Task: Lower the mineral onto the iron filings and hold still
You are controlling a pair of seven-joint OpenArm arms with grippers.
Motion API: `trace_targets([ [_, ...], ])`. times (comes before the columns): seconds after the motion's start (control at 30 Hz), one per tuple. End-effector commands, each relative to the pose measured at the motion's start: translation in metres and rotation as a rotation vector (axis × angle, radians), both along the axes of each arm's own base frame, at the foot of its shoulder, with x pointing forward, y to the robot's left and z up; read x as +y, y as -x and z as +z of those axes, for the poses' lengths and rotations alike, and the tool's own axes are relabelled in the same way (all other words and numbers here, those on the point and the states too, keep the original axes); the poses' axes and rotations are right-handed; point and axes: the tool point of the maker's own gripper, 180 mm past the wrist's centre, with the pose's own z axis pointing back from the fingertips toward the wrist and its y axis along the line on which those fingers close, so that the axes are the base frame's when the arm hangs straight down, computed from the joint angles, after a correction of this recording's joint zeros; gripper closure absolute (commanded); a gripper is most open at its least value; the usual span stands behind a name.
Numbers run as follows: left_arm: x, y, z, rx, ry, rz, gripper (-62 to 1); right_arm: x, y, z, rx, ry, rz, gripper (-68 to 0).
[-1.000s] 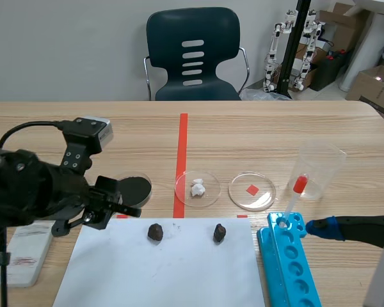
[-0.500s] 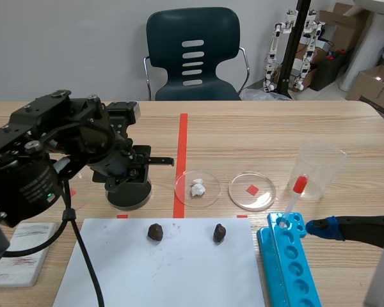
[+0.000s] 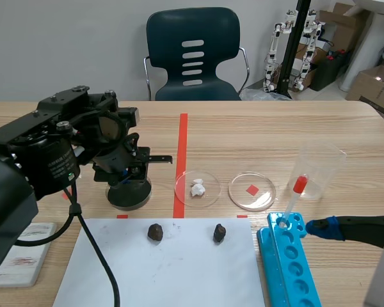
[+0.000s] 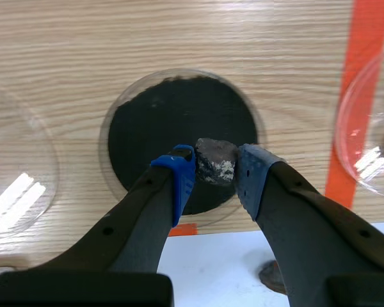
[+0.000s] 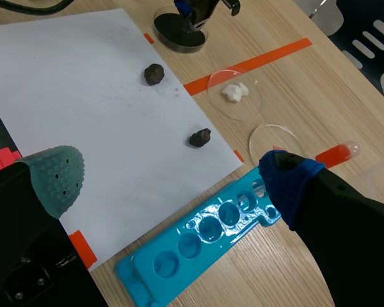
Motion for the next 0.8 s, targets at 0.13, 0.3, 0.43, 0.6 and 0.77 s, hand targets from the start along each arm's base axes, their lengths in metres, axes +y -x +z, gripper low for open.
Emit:
trace_targets([
  [0.13,0.002,-0.011,0.008,-0.023,-0.003,0.014,-11.5,0.004,-0.005,0.012,-0.035,-0.027,0.003,-56.9],
  [0.3,0.0,-0.01,0.004,-0.003,-0.002,0.019,-11.5,0.004,-0.005,0.012,-0.035,-0.027,0.003,-56.9],
  [0.43,-0.001,-0.01,0.002,0.004,-0.002,0.02,-11.5,0.004,-0.005,0.012,-0.035,-0.027,0.003,-56.9],
  [0.6,0.002,-0.009,-0.001,0.02,-0.008,0.026,-11.5,0.004,-0.005,0.012,-0.035,-0.027,0.002,-56.9],
  [0.77,0.005,-0.007,-0.006,0.032,-0.015,0.032,-11.5,0.004,-0.005,0.012,-0.035,-0.027,0.002,-56.9],
])
